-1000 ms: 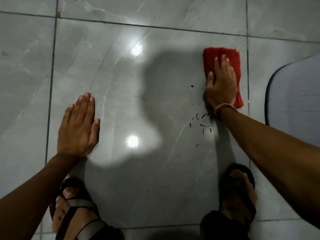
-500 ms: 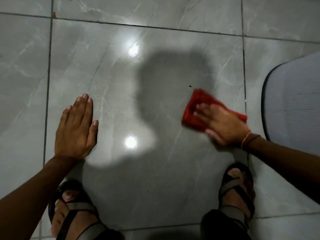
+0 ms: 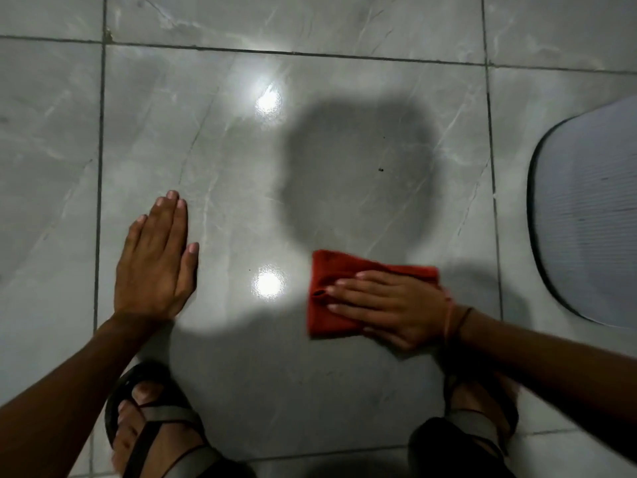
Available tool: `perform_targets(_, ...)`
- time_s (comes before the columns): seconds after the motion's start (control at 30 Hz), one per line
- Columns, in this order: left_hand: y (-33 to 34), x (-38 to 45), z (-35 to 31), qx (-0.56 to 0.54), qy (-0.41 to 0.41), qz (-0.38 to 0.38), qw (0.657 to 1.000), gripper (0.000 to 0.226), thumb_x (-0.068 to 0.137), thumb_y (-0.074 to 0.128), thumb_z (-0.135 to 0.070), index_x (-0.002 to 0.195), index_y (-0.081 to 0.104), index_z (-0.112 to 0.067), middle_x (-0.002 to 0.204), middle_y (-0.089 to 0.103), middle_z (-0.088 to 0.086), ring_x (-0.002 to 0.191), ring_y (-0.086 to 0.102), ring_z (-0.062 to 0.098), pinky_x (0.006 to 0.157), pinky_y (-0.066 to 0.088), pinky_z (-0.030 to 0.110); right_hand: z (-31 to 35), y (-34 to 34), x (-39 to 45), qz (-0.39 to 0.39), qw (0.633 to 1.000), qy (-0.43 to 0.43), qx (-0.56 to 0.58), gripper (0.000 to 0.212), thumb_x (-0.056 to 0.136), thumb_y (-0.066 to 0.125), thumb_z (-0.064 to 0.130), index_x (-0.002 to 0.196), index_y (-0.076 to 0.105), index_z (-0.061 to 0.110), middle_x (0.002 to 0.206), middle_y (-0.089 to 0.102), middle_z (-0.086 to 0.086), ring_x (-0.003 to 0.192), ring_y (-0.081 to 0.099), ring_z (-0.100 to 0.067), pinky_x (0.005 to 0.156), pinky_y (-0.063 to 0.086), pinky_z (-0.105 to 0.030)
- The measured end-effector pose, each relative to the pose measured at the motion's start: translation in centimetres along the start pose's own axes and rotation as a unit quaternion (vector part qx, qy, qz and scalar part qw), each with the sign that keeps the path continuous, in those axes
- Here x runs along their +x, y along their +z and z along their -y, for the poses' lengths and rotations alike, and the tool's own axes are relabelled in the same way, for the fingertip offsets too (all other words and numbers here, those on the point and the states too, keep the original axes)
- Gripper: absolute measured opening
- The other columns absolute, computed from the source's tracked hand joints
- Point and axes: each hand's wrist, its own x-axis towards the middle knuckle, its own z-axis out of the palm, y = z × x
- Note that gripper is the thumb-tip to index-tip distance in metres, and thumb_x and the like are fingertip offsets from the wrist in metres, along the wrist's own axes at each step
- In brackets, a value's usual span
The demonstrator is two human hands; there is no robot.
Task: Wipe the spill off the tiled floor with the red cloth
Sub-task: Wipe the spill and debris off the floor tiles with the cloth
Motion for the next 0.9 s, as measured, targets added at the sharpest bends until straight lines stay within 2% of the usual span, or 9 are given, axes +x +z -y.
perform_targets(0.13,0.2,-0.1,0.2,0.001,-0.003,-0.003,1.000,0.065,0.108,0.034,-0.031,0.166,0.026,-0.001,0.174,0.025,0.017,0.162,0.022,0.031,0.132,0.012,0.042,-10.4,-3.0,-2.1,-0.072,0.972,0.220,-0.036,0.057,0.104,0.042,0.031,0.158,0.035,0.013,0.164,0.036,-0.017,0.153,0.035,-0.035,0.124,0.031,-0.056)
perform_targets(0.27,0.3,0.0,0.1,0.000,0.001,-0.004,1.000,0.065,0.108,0.033,-0.031,0.166,0.026,-0.001,0.174,0.023,0.016,0.162,0.022,0.030,0.132,0.016,0.046,-11.9,-3.7,6.2,-0.213,0.792,0.573,-0.002,0.059,0.108,0.032,0.036,0.161,0.026,0.013,0.169,0.028,-0.015,0.156,0.028,-0.030,0.128,0.026,-0.053)
perform_targets(0.33,0.3,-0.1,0.1,0.001,0.004,-0.010,1.000,0.065,0.108,0.035,-0.030,0.165,0.026,-0.001,0.174,0.024,0.017,0.162,0.023,0.031,0.130,0.019,0.049,-7.8,-2.3,8.8,-0.229,0.791,0.568,-0.001,0.060,0.109,0.034,0.035,0.162,0.025,0.009,0.169,0.027,-0.018,0.157,0.026,-0.030,0.130,0.023,-0.050)
perform_targets(0.47,0.3,-0.1,0.1,-0.005,0.007,-0.012,1.000,0.065,0.108,0.034,-0.030,0.165,0.027,0.000,0.173,0.025,0.018,0.161,0.024,0.033,0.130,0.019,0.049,5.9,0.3,4.5,-0.083,0.954,0.287,0.039,0.064,0.106,0.047,0.039,0.160,0.031,0.010,0.169,0.028,-0.013,0.159,0.022,-0.026,0.128,0.026,-0.048)
perform_targets(0.6,0.3,-0.1,0.3,-0.001,0.010,-0.012,1.000,0.065,0.108,0.035,-0.029,0.165,0.027,0.000,0.173,0.025,0.018,0.161,0.024,0.032,0.130,0.020,0.050,1.1,-0.1,0.8,-0.036,0.996,0.081,0.029,0.059,0.102,0.055,0.041,0.153,0.047,0.013,0.162,0.042,-0.009,0.154,0.036,-0.023,0.128,0.028,-0.039)
perform_targets(0.67,0.3,0.0,0.2,-0.004,0.010,-0.009,1.000,0.065,0.108,0.035,-0.030,0.165,0.027,-0.001,0.174,0.024,0.017,0.162,0.023,0.031,0.131,0.019,0.048,-5.1,-1.6,1.5,-0.094,0.978,0.186,0.011,0.056,0.104,0.051,0.041,0.153,0.047,0.013,0.161,0.044,-0.013,0.152,0.039,-0.027,0.127,0.032,-0.048)
perform_targets(0.77,0.4,-0.2,0.3,-0.001,0.003,-0.013,1.000,0.065,0.108,0.036,-0.030,0.166,0.027,-0.002,0.174,0.024,0.016,0.162,0.023,0.030,0.131,0.017,0.045,-12.5,-4.2,4.1,-0.199,0.864,0.461,0.035,0.063,0.105,0.043,0.051,0.156,0.041,0.014,0.163,0.041,-0.014,0.153,0.036,-0.031,0.126,0.032,-0.055)
perform_targets(0.83,0.4,0.0,0.4,0.000,0.003,-0.013,1.000,0.065,0.108,0.036,-0.029,0.166,0.027,-0.002,0.174,0.024,0.016,0.162,0.022,0.029,0.132,0.015,0.043,-13.3,-4.5,6.0,-0.226,0.820,0.523,0.049,0.064,0.104,0.043,0.050,0.155,0.042,0.012,0.164,0.040,-0.014,0.153,0.035,-0.029,0.128,0.028,-0.051)
perform_targets(0.9,0.4,0.0,0.3,0.000,0.002,-0.009,1.000,0.065,0.108,0.036,-0.029,0.166,0.027,-0.002,0.174,0.025,0.016,0.162,0.022,0.029,0.132,0.015,0.042,-10.1,-4.0,6.2,-0.213,0.838,0.500,0.050,0.065,0.104,0.046,0.050,0.156,0.040,0.011,0.165,0.037,-0.013,0.155,0.031,-0.028,0.131,0.023,-0.047)
